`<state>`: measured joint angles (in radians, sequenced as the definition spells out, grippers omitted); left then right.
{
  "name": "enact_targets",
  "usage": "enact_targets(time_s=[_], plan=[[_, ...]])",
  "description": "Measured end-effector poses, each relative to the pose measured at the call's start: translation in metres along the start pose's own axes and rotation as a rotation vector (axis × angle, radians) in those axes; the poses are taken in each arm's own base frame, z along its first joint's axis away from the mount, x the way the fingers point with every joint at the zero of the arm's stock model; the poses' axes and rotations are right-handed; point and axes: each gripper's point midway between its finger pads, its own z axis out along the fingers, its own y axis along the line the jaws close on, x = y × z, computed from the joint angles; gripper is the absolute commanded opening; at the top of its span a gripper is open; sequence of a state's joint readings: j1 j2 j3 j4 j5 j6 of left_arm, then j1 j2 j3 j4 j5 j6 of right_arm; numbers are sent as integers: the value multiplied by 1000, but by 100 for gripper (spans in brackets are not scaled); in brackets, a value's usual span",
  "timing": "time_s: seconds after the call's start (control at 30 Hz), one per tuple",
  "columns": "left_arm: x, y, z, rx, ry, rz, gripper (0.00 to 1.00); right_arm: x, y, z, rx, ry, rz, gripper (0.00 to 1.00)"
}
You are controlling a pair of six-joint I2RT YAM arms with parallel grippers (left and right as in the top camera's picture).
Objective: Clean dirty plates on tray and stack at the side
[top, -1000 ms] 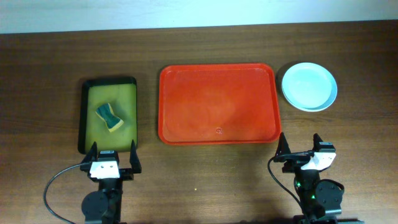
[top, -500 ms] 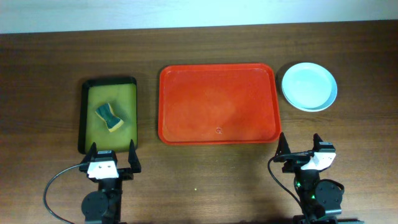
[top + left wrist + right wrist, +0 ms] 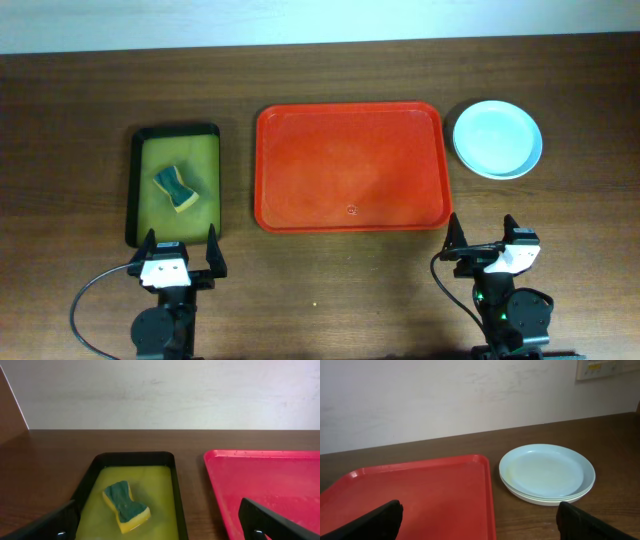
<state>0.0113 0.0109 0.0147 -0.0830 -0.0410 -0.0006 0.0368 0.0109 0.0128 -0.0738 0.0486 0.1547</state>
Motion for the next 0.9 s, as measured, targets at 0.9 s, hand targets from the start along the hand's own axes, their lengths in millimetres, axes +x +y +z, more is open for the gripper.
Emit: enact_targets(time_s=[0.9], plan=[[0,0,0,0,0,0,99,0,1,0,-5,1,-140,99]])
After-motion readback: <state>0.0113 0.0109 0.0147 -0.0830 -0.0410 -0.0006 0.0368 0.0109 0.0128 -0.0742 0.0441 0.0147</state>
